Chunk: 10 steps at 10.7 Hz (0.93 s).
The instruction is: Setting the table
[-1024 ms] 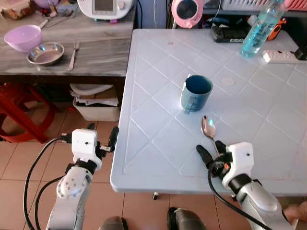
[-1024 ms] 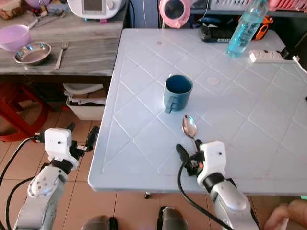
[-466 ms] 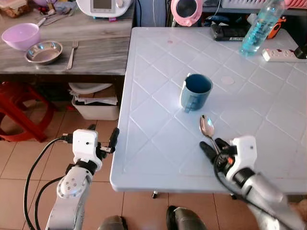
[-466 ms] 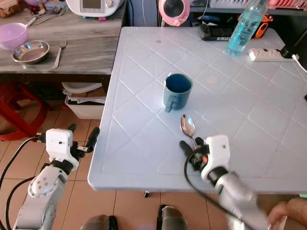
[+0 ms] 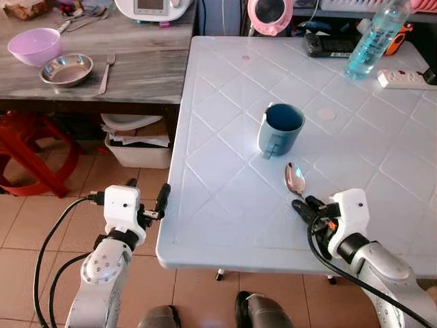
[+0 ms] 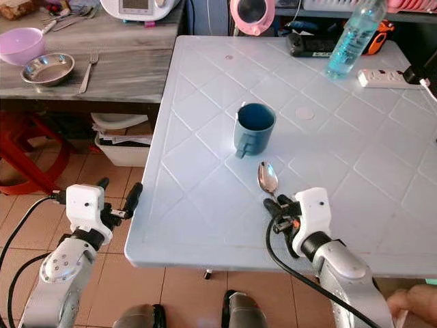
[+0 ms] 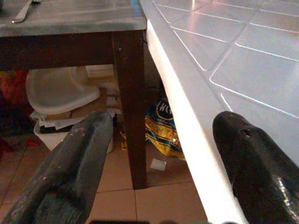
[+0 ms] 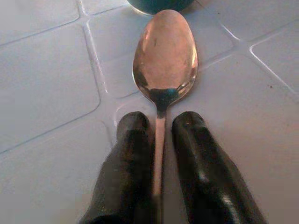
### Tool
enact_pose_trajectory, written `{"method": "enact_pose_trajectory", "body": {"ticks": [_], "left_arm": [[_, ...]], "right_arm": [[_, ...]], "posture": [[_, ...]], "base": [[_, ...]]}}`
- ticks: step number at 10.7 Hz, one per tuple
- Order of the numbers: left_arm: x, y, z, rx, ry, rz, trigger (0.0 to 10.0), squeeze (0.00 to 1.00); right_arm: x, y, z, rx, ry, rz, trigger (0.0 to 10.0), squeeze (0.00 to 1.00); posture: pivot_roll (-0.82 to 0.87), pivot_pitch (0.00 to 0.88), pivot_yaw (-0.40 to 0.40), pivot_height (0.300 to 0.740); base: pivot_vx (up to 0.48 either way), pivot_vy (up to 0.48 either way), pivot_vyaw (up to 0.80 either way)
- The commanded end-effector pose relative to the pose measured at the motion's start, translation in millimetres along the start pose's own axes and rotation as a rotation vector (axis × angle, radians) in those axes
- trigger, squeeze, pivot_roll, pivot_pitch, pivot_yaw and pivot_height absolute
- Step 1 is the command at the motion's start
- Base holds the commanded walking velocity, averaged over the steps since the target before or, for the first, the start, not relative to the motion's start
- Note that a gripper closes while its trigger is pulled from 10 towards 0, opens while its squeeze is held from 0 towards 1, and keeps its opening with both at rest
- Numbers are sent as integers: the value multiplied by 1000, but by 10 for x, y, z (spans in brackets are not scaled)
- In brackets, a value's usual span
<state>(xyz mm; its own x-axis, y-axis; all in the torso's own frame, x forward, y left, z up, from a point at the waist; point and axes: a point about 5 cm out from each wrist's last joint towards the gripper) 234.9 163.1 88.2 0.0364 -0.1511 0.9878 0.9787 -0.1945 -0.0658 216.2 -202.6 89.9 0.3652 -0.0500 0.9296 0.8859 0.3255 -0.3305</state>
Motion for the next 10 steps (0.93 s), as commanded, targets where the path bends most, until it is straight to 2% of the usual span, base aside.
{"method": "enact_pose_trajectory", "body": {"ticks": [1,4,5,7,8,9,10], "left_arm": [[-7,-19,-11,-13,7,10,10000,0],[-9,-10,-13,-10,6,9,10000,0],[-5,1,14,33,4,6,10000,0],[-55,20,53,82,20,39,10000,0],[-86,28,83,94,60,61,10000,0],[-100,33,103,106,64,69,10000,0],[-108,62,133,127,46,71,10000,0]], "right_arm": [[-540,-71,1,-36,100,265,0,0],[-445,12,-8,-70,128,222,0,0],[-371,81,50,-71,151,191,0,0],[-255,232,280,-13,199,160,0,0],[-202,289,381,22,195,151,0,0],[-165,319,431,39,196,145,0,0],[-38,397,490,61,171,120,0,0]], "posture": [[-37,170,32,740],[-39,166,28,740],[-39,168,27,740],[-41,168,24,740],[-42,167,22,740],[-42,168,22,740],[-49,171,15,740]], "base": [[0,0,0],[0,0,0],[0,0,0],[0,0,0],[0,289,0],[0,390,0],[0,480,0]]}}
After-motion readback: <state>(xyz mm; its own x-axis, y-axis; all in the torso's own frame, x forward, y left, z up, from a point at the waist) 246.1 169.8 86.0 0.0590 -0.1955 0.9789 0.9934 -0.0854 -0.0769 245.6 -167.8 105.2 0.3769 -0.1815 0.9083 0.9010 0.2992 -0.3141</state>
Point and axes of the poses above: a point about 5 cm out from each wrist's last joint towards the gripper, its own y axis pointing out of the wrist towards the gripper, its own x axis along the axis of the wrist's last joint, z = x × y, and after that the axes turned 7 degrees about y, right-handed
